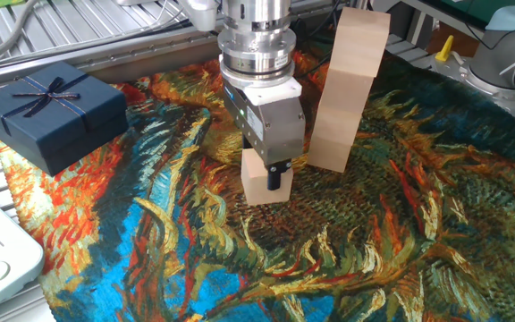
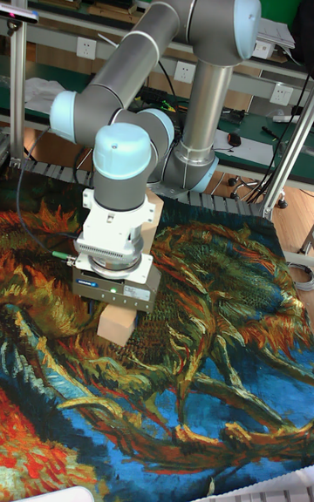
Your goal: Stack the blocks in a vertical line of five
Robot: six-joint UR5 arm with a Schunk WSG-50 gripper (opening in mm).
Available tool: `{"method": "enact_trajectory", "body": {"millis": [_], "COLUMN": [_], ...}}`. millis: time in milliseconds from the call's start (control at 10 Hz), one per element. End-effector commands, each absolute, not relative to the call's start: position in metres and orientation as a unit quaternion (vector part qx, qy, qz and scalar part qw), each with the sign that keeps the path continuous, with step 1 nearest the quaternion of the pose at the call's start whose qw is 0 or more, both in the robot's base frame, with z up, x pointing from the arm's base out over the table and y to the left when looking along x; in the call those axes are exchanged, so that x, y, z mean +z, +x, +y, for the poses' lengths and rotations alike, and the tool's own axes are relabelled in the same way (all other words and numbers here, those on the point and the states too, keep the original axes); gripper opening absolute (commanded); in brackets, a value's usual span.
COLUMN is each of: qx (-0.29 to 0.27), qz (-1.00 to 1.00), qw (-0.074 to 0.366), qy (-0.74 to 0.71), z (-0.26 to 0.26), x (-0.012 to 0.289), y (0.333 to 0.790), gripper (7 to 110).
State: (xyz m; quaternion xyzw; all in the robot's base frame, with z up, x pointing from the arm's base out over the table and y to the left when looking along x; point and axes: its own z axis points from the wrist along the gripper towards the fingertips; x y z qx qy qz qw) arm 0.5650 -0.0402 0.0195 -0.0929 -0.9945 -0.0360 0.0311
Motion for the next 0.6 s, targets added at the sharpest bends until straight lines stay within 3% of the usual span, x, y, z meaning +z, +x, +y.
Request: {"method": "enact_trajectory", "body": {"millis": [0, 500], "qx": [-0.003, 0.060], "qz": [-0.998, -0.995], "qw": [0.060, 0.077], "qy": [-0.037, 0.029], "z": [-0.061, -0.105], "x": [0.024, 0.033], "y": [0.550, 0.545], "gripper": [66, 66]}}
